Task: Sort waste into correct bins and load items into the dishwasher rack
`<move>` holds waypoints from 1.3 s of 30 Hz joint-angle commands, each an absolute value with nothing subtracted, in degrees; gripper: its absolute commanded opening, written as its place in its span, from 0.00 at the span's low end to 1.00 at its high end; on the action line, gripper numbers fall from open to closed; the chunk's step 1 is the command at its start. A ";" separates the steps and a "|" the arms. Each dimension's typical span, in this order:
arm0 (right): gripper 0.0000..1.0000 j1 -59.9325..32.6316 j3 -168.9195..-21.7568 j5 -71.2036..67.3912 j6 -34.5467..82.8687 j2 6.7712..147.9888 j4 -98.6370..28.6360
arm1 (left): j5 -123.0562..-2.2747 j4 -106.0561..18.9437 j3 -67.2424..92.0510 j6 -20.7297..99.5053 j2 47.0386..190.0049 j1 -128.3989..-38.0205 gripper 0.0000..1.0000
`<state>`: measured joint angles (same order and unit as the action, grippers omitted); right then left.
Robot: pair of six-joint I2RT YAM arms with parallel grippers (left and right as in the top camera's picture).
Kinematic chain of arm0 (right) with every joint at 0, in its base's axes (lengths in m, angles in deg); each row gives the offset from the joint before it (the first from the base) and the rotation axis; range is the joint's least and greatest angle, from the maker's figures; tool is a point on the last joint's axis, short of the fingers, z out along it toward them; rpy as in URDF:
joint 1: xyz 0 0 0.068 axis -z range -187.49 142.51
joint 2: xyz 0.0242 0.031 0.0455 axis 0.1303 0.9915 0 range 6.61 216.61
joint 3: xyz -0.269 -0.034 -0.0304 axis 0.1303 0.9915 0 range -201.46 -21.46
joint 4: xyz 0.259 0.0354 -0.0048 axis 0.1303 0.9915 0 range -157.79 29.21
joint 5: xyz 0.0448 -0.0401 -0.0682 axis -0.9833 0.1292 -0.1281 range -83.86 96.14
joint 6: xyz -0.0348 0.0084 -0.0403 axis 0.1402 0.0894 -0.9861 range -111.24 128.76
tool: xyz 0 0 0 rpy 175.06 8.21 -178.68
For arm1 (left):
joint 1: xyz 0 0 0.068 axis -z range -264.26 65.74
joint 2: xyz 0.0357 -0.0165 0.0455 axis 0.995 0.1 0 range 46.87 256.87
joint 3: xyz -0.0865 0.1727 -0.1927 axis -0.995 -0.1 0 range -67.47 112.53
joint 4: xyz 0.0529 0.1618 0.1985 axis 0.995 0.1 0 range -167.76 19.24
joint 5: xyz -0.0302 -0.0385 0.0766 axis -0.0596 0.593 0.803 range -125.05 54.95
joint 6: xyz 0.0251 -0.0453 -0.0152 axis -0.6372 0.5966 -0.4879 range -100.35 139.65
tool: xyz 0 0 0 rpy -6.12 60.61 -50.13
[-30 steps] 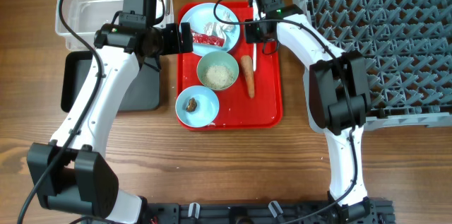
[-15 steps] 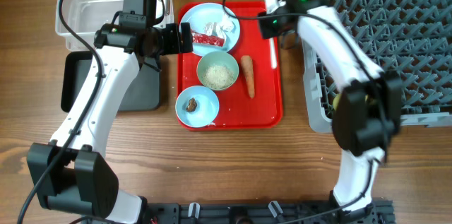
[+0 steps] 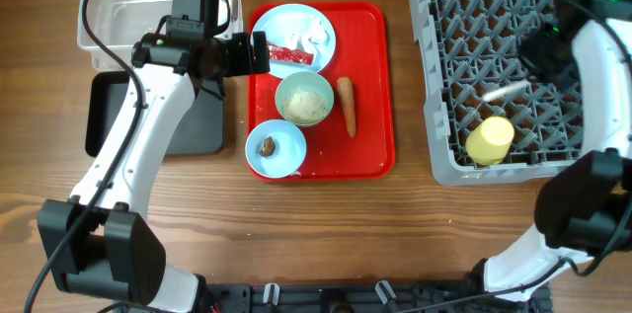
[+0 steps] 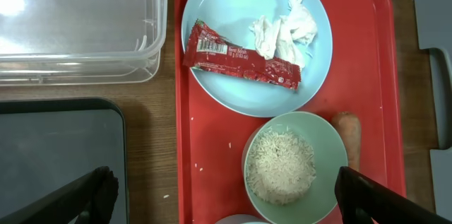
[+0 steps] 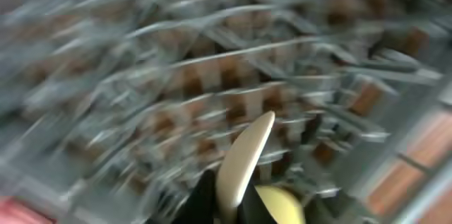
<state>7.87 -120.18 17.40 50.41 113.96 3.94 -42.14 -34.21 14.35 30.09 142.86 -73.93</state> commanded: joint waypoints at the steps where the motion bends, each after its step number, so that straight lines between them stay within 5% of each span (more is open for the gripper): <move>1: 0.04 15.23 -116.55 22.15 60.62 113.74 3.37 | -41.60 -34.19 14.13 30.63 142.68 -74.41 1.00; 12: 0.05 23.25 -105.73 22.58 52.97 113.74 -8.78 | -41.57 -34.19 14.13 30.63 142.68 -74.41 1.00; 22: 0.71 22.84 -105.62 11.13 41.73 112.54 -14.88 | -41.57 -34.17 14.13 30.63 142.68 -74.41 1.00; 28: 0.88 22.38 -105.93 2.43 32.18 104.30 -17.55 | -41.60 -34.19 14.13 30.63 142.68 -74.41 1.00; 32: 0.90 20.06 -105.93 -4.74 27.72 94.22 -17.90 | -41.60 -34.17 14.13 30.63 142.68 -74.41 1.00; 39: 0.90 -0.90 -105.86 -12.80 23.22 90.29 -21.66 | -41.60 -34.19 14.11 30.63 142.68 -74.41 1.00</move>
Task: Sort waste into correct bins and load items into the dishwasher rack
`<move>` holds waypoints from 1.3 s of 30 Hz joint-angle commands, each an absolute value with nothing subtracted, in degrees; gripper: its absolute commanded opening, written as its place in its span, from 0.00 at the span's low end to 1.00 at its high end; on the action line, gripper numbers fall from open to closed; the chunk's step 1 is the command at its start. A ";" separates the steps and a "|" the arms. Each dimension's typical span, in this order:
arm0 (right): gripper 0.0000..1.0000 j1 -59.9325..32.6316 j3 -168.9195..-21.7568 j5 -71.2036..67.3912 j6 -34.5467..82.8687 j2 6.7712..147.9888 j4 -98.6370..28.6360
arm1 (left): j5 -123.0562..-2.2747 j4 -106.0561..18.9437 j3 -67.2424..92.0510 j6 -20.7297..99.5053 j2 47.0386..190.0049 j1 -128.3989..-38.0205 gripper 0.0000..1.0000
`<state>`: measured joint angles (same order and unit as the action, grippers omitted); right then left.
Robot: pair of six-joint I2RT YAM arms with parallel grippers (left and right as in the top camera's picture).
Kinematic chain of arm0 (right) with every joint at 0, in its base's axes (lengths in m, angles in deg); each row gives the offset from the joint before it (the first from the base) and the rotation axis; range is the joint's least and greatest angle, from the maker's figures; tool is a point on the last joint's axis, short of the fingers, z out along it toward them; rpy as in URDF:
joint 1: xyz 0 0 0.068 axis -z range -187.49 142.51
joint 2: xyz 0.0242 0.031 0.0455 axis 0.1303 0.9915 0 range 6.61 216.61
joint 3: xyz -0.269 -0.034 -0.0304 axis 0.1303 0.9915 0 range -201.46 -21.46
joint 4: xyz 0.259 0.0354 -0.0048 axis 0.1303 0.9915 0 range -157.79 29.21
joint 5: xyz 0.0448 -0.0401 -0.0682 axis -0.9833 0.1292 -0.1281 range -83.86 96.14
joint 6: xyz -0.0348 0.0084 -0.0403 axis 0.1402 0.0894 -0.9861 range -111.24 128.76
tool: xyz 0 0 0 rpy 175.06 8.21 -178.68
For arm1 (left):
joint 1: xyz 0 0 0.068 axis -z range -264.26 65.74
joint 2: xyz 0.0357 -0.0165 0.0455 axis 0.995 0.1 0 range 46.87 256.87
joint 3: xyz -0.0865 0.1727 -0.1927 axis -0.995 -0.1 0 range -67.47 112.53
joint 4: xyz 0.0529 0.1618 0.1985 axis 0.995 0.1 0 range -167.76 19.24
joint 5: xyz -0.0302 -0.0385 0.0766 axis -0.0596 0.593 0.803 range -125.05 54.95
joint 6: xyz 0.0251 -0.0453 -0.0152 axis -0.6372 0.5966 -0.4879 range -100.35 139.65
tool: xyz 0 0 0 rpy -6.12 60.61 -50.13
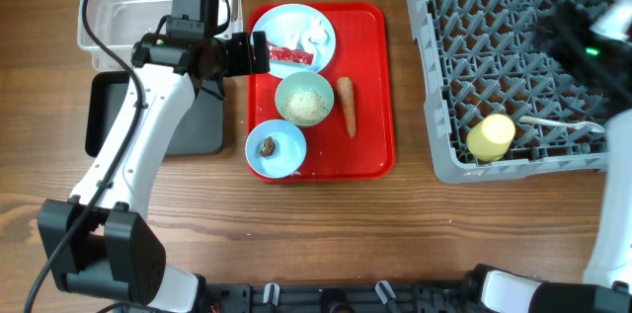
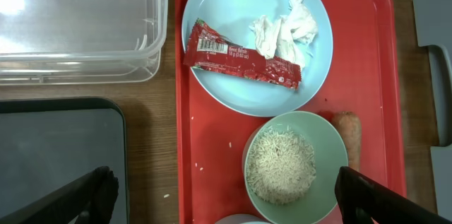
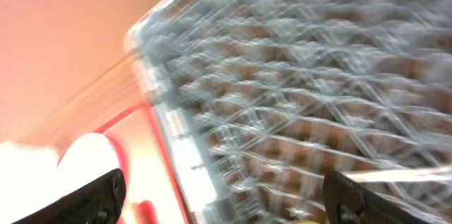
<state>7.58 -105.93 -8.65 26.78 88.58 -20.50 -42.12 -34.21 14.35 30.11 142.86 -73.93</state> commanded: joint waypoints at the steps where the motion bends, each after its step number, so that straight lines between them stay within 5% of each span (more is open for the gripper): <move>1: 0.90 -6.32 -105.86 -12.78 22.26 91.77 -23.16 | -41.60 -34.19 14.13 30.63 142.68 -74.41 1.00; 7: 0.90 -23.96 -105.86 -6.35 22.87 103.71 -27.80 | -41.57 -34.19 14.13 30.61 142.68 -74.41 1.00; 14: 0.90 -27.30 -105.86 -6.38 25.93 113.13 -27.86 | -41.57 -34.19 14.13 30.63 142.68 -74.41 1.00; 24: 0.96 -13.66 -105.93 -6.33 23.77 95.55 -21.48 | -54.45 -35.35 14.13 32.10 144.08 -72.86 0.99; 31: 0.98 -1.40 -105.93 -6.35 23.75 87.53 -17.24 | -39.04 -39.81 14.31 32.12 149.00 -57.60 0.99; 39: 0.98 -0.24 -105.91 -6.35 23.75 87.38 -14.64 | -30.30 -43.68 14.31 27.53 152.35 -49.95 0.98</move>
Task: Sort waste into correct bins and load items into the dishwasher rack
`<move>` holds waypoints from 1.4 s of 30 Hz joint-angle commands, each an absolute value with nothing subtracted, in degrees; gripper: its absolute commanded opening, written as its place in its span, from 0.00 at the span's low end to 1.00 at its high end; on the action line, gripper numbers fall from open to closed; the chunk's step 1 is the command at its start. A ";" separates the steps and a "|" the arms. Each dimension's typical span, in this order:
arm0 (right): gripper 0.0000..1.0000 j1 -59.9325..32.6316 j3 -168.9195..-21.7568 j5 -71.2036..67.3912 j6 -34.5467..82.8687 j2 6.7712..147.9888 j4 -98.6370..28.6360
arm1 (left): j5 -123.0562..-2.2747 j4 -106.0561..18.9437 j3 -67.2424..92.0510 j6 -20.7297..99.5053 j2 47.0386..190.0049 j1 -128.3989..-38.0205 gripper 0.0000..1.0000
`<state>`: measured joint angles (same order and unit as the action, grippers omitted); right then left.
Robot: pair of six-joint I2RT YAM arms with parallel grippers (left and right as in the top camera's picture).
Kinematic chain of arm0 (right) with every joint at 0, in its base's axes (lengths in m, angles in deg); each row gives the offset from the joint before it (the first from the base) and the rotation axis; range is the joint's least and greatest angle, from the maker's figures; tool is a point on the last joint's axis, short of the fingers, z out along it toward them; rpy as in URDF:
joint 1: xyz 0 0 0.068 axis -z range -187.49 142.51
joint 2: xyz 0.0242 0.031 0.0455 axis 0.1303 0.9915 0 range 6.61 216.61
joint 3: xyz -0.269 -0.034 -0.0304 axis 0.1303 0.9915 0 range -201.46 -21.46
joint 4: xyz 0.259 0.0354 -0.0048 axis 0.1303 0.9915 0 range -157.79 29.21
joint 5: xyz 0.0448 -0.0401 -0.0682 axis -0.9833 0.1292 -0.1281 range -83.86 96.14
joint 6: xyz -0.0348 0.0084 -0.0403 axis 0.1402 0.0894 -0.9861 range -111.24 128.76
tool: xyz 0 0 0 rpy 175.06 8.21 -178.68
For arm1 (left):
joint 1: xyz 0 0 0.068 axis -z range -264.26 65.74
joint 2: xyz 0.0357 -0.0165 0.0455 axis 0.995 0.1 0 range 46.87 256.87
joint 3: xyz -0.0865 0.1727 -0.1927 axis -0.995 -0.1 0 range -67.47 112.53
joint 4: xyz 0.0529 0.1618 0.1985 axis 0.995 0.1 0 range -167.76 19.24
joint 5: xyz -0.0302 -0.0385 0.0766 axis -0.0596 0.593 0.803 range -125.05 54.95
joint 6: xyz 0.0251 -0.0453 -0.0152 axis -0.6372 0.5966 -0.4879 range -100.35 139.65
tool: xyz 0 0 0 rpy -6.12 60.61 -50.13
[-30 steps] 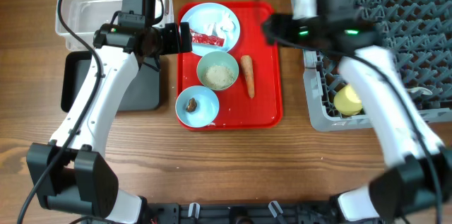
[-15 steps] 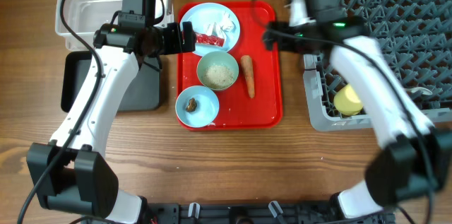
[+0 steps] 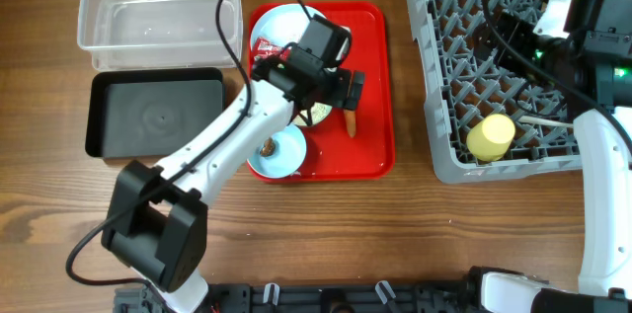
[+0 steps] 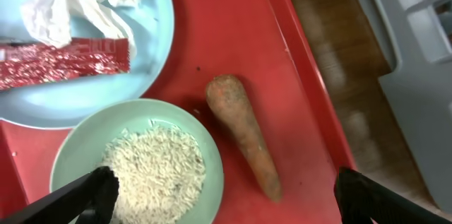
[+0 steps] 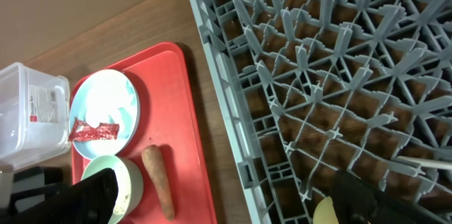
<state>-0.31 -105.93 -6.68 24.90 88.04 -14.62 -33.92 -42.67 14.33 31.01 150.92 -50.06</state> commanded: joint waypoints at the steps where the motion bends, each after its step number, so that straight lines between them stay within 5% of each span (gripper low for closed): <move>1: 0.98 -0.24 -105.91 -6.35 23.75 87.38 -14.62 | -30.23 -44.27 14.31 26.81 152.54 -49.91 0.95; 10: 0.98 -0.28 -105.86 -6.38 23.72 87.40 -14.33 | -29.18 -66.17 15.01 28.91 160.39 -57.78 0.95; 22: 0.98 -0.28 -105.86 -6.35 23.77 87.40 -12.43 | -26.34 -67.06 17.63 41.56 170.71 -61.04 0.96; 25: 0.98 -0.28 -105.86 -6.35 23.79 87.40 -12.43 | -26.38 -68.03 17.63 41.54 172.37 -61.04 0.87; 31: 0.98 -0.28 -105.86 -6.38 23.92 87.40 -12.37 | -26.38 -69.73 17.63 41.52 172.91 -61.04 0.24; 34: 0.98 -0.28 -105.86 -6.35 23.92 87.40 -11.80 | -26.36 -70.17 17.63 41.48 172.87 -61.04 0.04; 42: 0.98 -0.28 -105.86 -6.35 23.79 87.40 -11.54 | -25.79 -70.15 17.72 40.89 161.53 -61.80 0.04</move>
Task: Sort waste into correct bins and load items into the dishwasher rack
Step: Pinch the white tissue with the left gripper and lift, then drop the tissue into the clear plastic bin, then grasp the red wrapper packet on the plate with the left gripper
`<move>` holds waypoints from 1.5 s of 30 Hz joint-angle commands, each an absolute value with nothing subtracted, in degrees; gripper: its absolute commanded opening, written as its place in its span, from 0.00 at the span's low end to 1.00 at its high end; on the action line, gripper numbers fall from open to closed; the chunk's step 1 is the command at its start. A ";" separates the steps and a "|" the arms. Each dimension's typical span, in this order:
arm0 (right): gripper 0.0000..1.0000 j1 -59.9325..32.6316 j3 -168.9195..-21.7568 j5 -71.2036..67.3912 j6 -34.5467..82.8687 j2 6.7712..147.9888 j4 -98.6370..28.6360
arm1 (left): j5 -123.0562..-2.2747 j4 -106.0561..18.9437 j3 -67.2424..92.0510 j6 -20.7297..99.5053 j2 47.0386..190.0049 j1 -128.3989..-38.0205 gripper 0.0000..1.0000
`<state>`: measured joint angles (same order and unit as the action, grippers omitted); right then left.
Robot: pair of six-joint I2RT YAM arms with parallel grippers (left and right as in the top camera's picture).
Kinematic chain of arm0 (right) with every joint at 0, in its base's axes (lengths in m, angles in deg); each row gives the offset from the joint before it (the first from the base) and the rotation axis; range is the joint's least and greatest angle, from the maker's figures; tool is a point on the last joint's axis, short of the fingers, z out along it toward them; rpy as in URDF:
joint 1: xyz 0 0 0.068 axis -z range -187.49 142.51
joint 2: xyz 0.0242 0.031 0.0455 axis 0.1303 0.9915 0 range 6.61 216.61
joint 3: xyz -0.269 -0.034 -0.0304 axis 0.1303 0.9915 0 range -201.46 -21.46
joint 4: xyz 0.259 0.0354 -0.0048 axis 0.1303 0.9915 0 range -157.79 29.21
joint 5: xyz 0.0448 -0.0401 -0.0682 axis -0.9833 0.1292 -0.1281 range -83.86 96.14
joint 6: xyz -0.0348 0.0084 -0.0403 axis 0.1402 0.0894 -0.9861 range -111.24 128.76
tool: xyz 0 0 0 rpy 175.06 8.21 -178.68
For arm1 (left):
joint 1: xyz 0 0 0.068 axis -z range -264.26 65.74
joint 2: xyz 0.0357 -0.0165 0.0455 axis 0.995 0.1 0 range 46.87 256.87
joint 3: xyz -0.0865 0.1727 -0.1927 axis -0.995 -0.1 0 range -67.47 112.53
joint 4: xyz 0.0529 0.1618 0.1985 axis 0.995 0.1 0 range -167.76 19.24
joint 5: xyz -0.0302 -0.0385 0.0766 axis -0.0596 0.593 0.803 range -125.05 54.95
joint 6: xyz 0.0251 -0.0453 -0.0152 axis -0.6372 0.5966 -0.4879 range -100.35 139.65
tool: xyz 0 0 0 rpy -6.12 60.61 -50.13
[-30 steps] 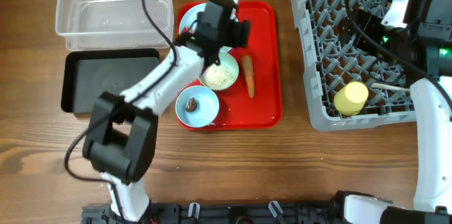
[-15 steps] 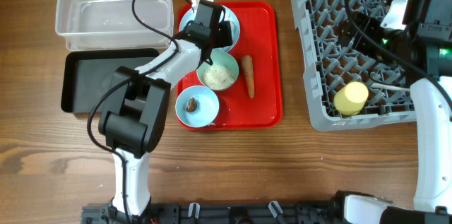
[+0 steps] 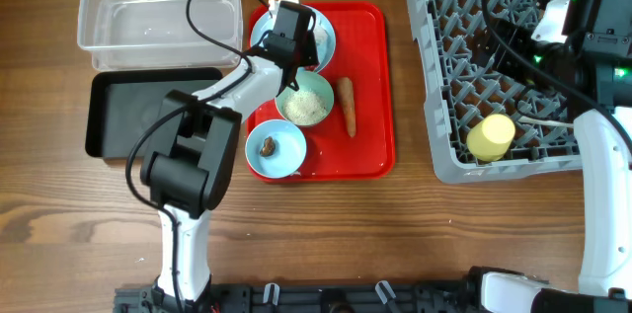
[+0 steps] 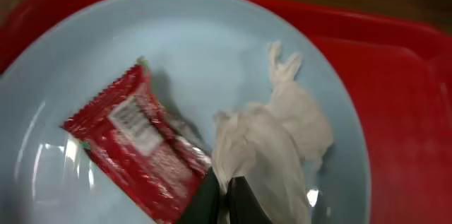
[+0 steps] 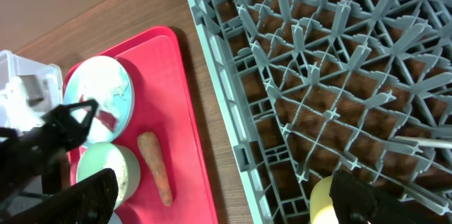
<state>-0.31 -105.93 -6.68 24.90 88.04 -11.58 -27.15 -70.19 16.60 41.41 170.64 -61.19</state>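
On the red tray [image 3: 370,76] a blue plate [image 4: 212,47] holds a red wrapper [image 4: 134,153] and a crumpled white tissue [image 4: 279,136]. My left gripper [image 4: 226,194] is down on the plate, shut on the tissue's near edge beside the wrapper. A green rice bowl [image 3: 304,104], a small blue bowl [image 3: 276,148] and a carrot [image 3: 347,106] also sit on the tray. My right gripper [image 5: 226,203] hangs open over the grey dishwasher rack [image 3: 444,76], which holds a yellow cup [image 3: 491,138] and a pale utensil [image 3: 548,120].
A clear plastic bin [image 3: 158,17] stands at the back left, with a black bin [image 3: 148,116] in front of it. The left arm stretches over the black bin's right edge. Bare wood separates the tray from the rack.
My left gripper was open above the carrot and rice bowl. Now it is low on the blue plate and shut on the tissue. The right gripper has hardly shifted.
First my left gripper hovered open over the tray's left edge while the right, over the rack, was shut on a pale utensil. Then the right was open and the utensil lay in the rack. Later the left hung over the carrot, now on the plate.
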 commanded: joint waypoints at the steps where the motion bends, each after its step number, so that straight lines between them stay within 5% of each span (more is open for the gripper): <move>1: 0.98 -0.28 -105.86 -6.35 23.79 87.40 -11.54 | -25.03 -69.73 17.72 40.89 159.73 -62.06 0.04; 17: 0.98 -0.28 -105.86 -6.35 23.92 87.40 -11.76 | -17.22 -62.89 17.72 41.15 152.06 -81.12 0.04; 21: 0.98 -0.28 -105.86 -6.38 23.92 87.40 -11.73 | -19.21 -64.18 17.72 41.10 153.85 -83.83 0.86; 23: 0.98 -0.28 -105.86 -6.38 23.94 87.40 -11.65 | -19.59 -65.10 17.72 40.86 155.16 -84.05 1.00; 27: 0.98 -0.28 -105.86 -6.38 23.92 87.40 -11.23 | -24.33 -65.49 17.74 39.20 155.51 -83.72 1.00; 31: 0.98 -0.28 -105.86 -6.38 23.94 87.40 -11.34 | -39.28 -64.62 17.72 25.45 155.38 -79.37 0.94; 37: 0.98 -0.28 -105.86 -6.35 23.94 87.40 -11.38 | -33.38 -59.61 17.72 21.26 157.72 -68.69 0.91; 45: 0.98 -0.28 -105.86 -6.35 23.88 87.40 -11.41 | -31.45 -59.44 17.72 28.69 166.86 -65.14 0.85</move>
<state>-0.31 -105.93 -6.68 24.90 88.04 -11.36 -34.05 -59.72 17.63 24.27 163.54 -65.32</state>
